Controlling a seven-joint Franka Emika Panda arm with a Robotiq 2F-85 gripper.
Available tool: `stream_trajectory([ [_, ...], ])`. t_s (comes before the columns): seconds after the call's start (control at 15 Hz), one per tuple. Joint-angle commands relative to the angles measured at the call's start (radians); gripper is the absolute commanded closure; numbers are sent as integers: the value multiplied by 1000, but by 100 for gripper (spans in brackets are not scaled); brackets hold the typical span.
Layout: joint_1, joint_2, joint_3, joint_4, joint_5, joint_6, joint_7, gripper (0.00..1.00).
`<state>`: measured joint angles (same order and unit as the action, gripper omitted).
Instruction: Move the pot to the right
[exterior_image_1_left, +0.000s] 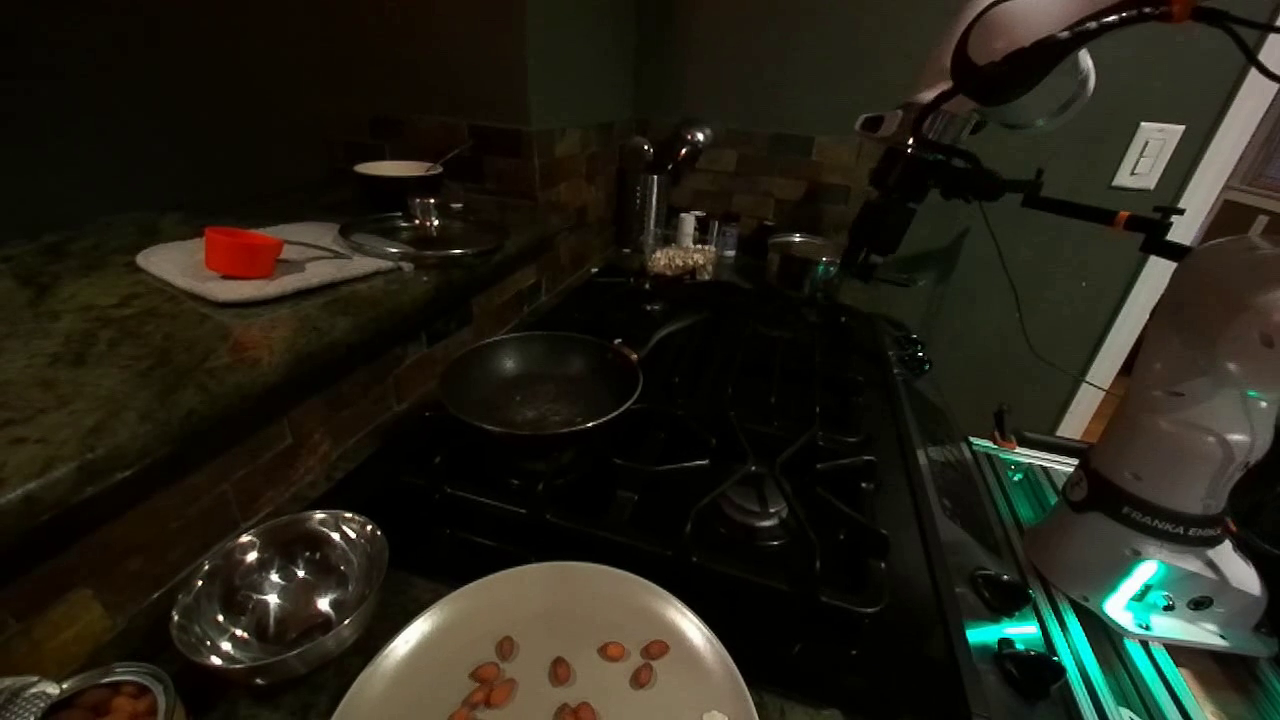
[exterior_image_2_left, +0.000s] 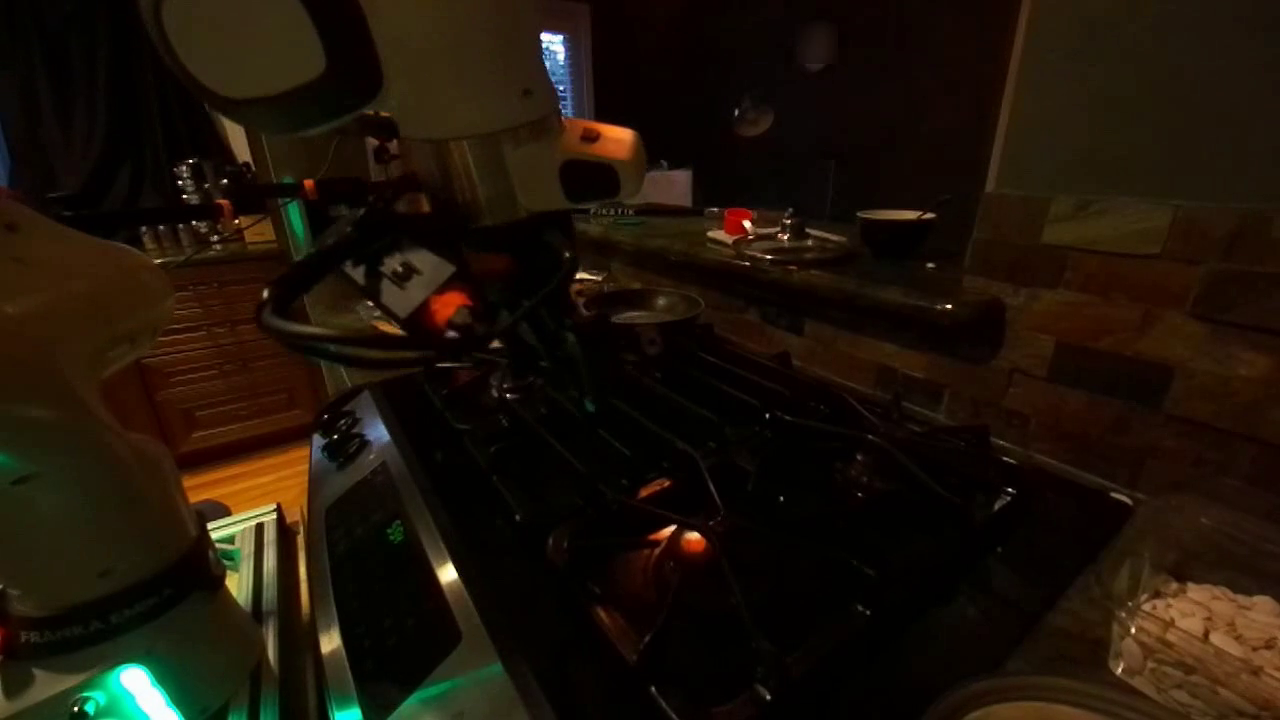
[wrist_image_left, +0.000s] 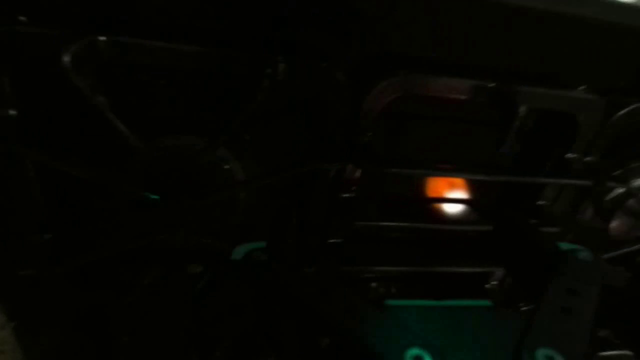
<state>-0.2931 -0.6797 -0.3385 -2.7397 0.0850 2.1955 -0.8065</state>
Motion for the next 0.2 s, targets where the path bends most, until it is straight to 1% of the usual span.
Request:
stream_trajectory([
  [0.0,39,-36,-16,1,-23,-54,21,0],
  [0.13,48,-73,-14,-4,-26,-87,22,0],
])
